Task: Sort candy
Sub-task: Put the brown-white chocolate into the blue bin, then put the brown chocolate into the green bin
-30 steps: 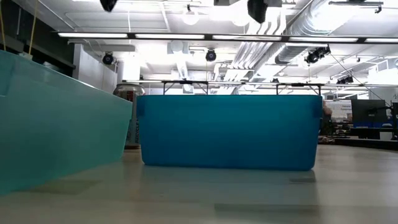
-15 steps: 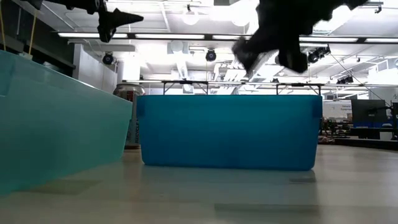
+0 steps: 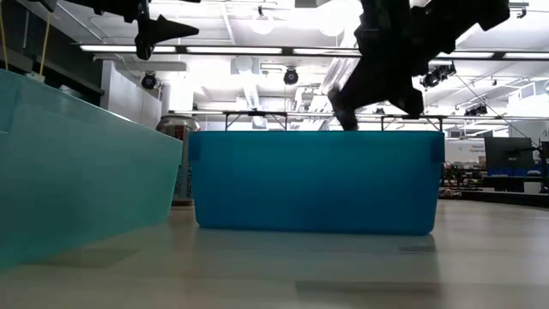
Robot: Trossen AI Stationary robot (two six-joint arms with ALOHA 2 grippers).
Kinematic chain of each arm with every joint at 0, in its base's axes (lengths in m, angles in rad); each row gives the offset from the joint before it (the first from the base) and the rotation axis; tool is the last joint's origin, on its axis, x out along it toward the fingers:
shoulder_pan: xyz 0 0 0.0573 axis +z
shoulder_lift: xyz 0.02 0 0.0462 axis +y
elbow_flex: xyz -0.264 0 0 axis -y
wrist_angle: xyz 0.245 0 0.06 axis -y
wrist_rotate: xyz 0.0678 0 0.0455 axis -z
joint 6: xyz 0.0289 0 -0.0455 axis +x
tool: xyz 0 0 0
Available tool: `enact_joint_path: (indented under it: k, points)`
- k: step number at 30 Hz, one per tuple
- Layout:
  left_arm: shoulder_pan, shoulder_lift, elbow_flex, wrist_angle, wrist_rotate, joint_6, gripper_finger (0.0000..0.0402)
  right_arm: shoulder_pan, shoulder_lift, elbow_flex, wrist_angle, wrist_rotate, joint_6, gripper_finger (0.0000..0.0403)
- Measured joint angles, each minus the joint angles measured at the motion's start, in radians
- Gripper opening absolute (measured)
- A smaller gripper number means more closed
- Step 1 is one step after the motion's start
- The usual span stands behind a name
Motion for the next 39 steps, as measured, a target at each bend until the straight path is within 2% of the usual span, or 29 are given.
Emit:
enact_joint_path:
  k: [8,14,16,18,22,24,27,31,34,39]
  points:
    - [0.0,0.0,0.0,-0.008,-0.023,0.0,0.0236,-0.004,0.051,0.0,0.03,-0.002,-0.044,0.0194]
    - [0.014,0.018,0.042,-0.035,-0.025,-0.017,0.0236,-0.034,0.036,0.055,0.04,-0.01,-0.09,0.0225]
    - [0.039,0.037,0.113,-0.137,-0.026,-0.005,0.0236,-0.051,0.036,0.106,0.048,-0.01,-0.153,0.0226]
    - [0.076,0.082,0.22,-0.306,-0.044,0.006,0.0236,-0.071,0.037,0.161,0.034,-0.011,-0.214,0.0227]
    - [0.189,0.213,0.413,-0.748,-0.194,0.001,0.0236,-0.117,0.037,0.253,0.008,-0.013,-0.297,0.0227]
    - [0.257,0.269,0.452,-0.881,-0.276,-0.004,0.0236,-0.141,0.037,0.289,-0.019,-0.013,-0.313,0.0227]
    - [0.363,0.323,0.424,-0.991,-0.338,-0.074,0.0236,-0.171,0.036,0.315,-0.048,-0.013,-0.313,0.0227]
    - [0.474,0.335,0.287,-0.989,-0.387,-0.232,0.0236,-0.188,0.037,0.316,-0.089,-0.013,-0.282,0.0227]
    - [0.533,0.335,0.173,-0.906,-0.414,-0.323,0.0236,-0.188,0.044,0.316,-0.125,-0.013,-0.263,0.0227]
    - [0.63,0.343,0.028,-0.733,-0.416,-0.392,0.0236,-0.188,0.046,0.316,-0.148,-0.013,-0.263,0.0227]
